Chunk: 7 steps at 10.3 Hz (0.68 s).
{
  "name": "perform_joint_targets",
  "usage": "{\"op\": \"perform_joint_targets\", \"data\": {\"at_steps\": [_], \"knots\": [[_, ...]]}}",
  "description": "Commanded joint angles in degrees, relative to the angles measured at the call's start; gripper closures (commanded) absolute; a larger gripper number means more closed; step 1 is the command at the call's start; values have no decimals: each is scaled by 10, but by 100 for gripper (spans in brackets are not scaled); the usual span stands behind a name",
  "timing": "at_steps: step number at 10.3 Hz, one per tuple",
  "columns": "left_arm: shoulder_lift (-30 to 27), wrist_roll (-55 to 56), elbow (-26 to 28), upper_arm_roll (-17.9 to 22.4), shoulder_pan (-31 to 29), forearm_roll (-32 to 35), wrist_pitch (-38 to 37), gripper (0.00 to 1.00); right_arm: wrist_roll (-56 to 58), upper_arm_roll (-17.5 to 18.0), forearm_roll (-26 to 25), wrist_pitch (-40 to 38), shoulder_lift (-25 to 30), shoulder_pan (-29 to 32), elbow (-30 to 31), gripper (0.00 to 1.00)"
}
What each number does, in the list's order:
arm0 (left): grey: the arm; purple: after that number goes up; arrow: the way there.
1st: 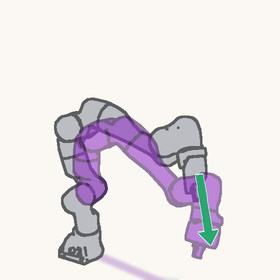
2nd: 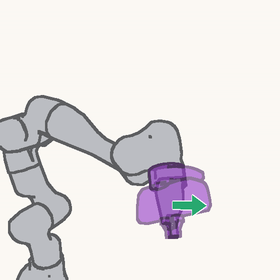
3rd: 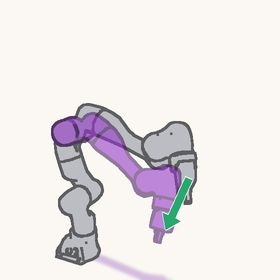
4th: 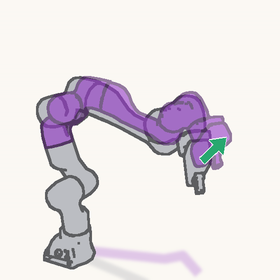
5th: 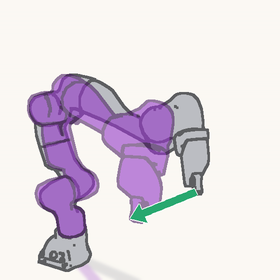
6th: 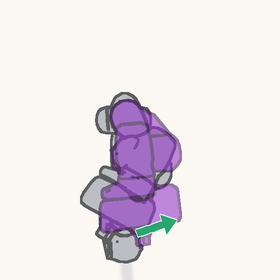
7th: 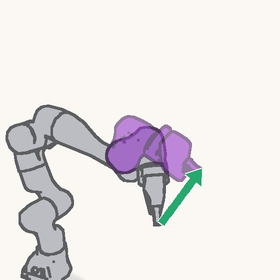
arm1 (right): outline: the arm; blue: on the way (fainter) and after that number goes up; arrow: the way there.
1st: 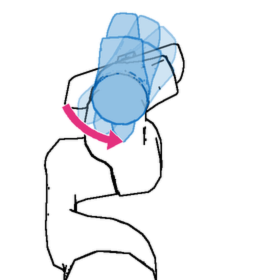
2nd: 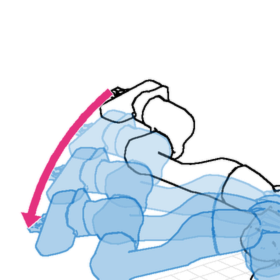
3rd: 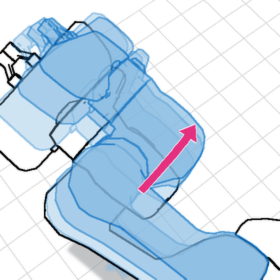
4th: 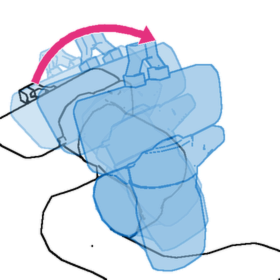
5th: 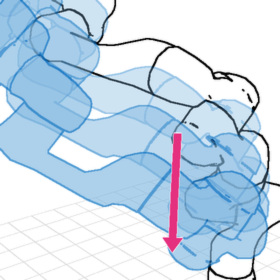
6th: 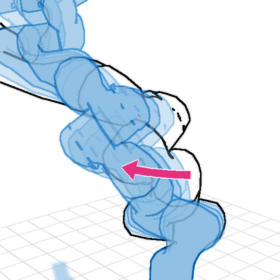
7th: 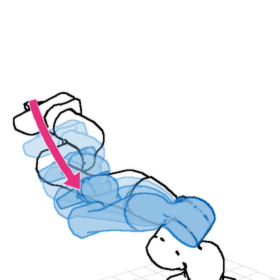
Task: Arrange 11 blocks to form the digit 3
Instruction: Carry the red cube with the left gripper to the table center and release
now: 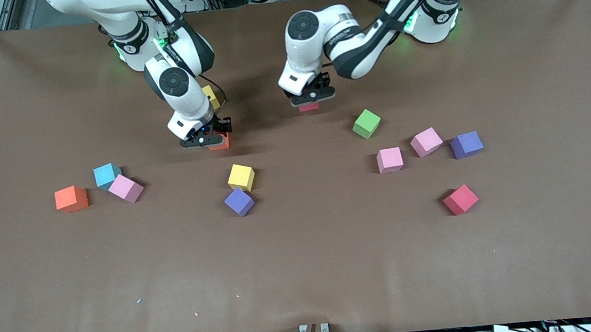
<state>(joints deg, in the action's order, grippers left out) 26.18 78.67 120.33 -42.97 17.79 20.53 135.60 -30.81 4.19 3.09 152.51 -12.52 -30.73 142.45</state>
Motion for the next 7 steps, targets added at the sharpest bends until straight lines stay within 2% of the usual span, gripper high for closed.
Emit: {"op": "perform_joint_targets", "data": {"at_steps": [1, 5, 7], "knots": [[57, 6, -45, 12, 36, 80, -15, 100, 8, 7, 4, -70, 13, 13, -35, 100], [102, -14, -91, 18, 67, 100, -48, 100, 53, 6, 6, -189, 29, 38, -99, 100], [123, -14, -116, 18, 78, 99, -69, 100, 66, 1, 41, -253, 29, 39, -146, 100]]}}
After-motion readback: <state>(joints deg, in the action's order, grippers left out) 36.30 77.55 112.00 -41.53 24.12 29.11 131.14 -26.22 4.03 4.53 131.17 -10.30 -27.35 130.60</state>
